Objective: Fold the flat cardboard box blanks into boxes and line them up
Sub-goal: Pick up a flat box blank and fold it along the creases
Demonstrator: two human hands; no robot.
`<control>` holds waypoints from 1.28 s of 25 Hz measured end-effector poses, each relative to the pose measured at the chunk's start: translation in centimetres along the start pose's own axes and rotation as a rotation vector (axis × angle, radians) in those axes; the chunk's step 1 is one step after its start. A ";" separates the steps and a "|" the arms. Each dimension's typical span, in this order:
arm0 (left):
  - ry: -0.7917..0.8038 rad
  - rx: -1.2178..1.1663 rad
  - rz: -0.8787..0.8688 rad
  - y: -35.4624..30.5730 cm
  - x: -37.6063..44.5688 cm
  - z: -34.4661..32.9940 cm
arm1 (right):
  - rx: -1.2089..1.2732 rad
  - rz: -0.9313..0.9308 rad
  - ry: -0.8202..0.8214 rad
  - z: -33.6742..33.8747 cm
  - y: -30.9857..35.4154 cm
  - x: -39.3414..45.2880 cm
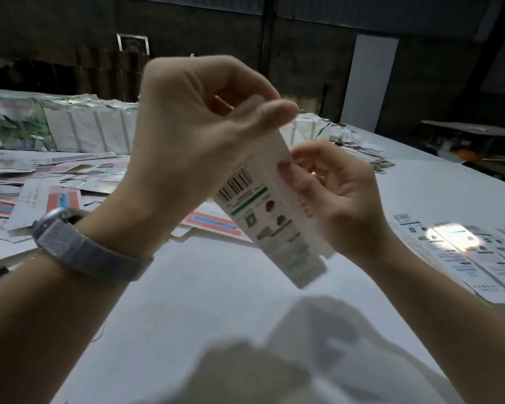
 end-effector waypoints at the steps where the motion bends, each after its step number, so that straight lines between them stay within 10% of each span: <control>1: -0.041 -0.136 0.060 0.3 0.1 0.2 | 0.041 -0.009 -0.004 0.1 0.4 0.2; 11: 0.253 -0.873 0.696 3.2 -3.9 -6.4 | 0.463 -0.416 -0.278 -0.9 -1.4 -0.8; 21: 0.269 -0.909 0.592 3.7 -2.8 -7.0 | -0.443 -0.110 -0.183 0.1 -0.8 0.2; 32: 0.322 -0.855 0.677 4.2 -4.2 -7.1 | -0.265 -0.200 -0.062 0.7 -0.9 1.1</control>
Point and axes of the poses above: each hand's wrist, its own x-axis towards the middle knuckle, its own z-axis out of the back of the hand, y = z × x, the point moved 3 cm from there along x, towards the middle knuckle, and after that the axes turned 6 degrees about y, right-handed, at the moved point
